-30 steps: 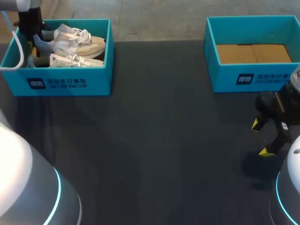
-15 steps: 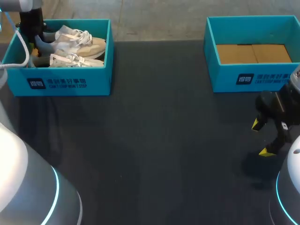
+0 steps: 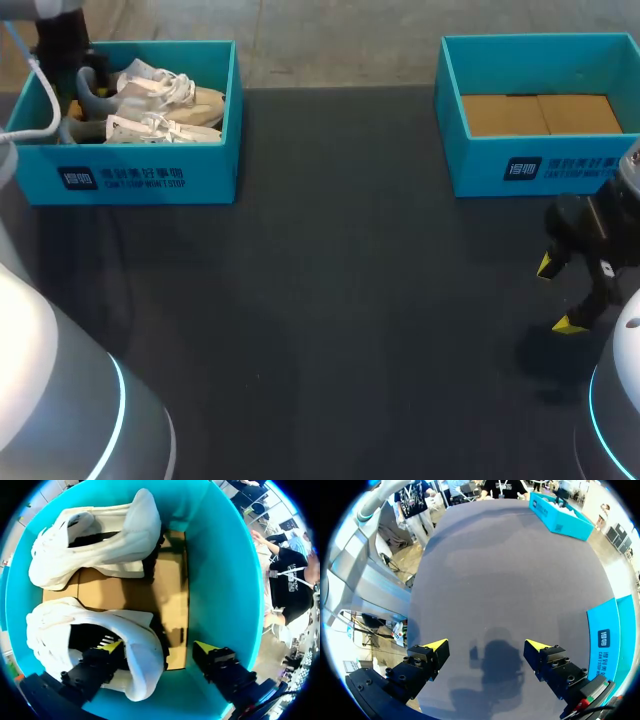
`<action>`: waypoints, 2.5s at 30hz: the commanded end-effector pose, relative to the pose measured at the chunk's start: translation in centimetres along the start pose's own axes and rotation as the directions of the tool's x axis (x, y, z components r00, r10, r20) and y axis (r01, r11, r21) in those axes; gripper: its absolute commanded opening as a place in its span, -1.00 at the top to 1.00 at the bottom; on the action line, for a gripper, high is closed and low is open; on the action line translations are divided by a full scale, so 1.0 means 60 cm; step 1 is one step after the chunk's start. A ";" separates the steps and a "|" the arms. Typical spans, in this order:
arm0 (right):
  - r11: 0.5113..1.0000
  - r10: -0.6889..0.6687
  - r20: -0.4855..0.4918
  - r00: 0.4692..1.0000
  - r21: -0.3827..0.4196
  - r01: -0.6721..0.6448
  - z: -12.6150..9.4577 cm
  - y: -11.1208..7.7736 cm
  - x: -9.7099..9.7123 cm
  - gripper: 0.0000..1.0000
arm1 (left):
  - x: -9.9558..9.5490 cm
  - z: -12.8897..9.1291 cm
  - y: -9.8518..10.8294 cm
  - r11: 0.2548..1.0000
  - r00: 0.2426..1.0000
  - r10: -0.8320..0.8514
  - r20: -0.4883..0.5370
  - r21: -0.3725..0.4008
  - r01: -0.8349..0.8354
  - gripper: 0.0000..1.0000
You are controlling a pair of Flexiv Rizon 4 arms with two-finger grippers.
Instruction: Take the shoe out of the shoebox, open the shoe tongue, remove and reinsert the insole, then place the shoe into the shoebox
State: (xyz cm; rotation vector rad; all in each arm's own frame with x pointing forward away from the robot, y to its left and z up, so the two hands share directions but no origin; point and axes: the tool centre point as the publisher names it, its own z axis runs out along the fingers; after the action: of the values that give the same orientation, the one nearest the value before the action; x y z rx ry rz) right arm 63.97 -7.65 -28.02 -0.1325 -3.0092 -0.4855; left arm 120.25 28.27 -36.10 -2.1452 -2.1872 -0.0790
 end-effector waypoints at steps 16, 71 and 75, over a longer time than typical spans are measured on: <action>1.000 0.001 0.002 1.000 0.002 -0.001 0.002 0.000 0.001 -1.00 | -0.004 -0.113 -0.039 0.998 0.998 -0.032 0.051 -0.057 0.035 -1.00; 1.000 0.001 0.002 1.000 0.002 -0.001 0.002 0.000 0.001 -1.00 | 0.020 -0.104 -0.287 1.000 1.000 0.022 0.010 -0.019 -0.021 -1.00; 1.000 0.001 0.002 1.000 0.002 -0.001 0.002 0.000 0.001 -1.00 | 0.021 -0.089 -0.282 1.000 1.000 0.023 0.017 -0.018 -0.023 -1.00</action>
State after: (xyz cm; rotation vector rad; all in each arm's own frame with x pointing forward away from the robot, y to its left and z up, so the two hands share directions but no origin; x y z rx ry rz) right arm 63.97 -7.65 -28.02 -0.1325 -3.0093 -0.4855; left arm 103.57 28.58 -29.67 -2.1577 -2.1497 -0.0255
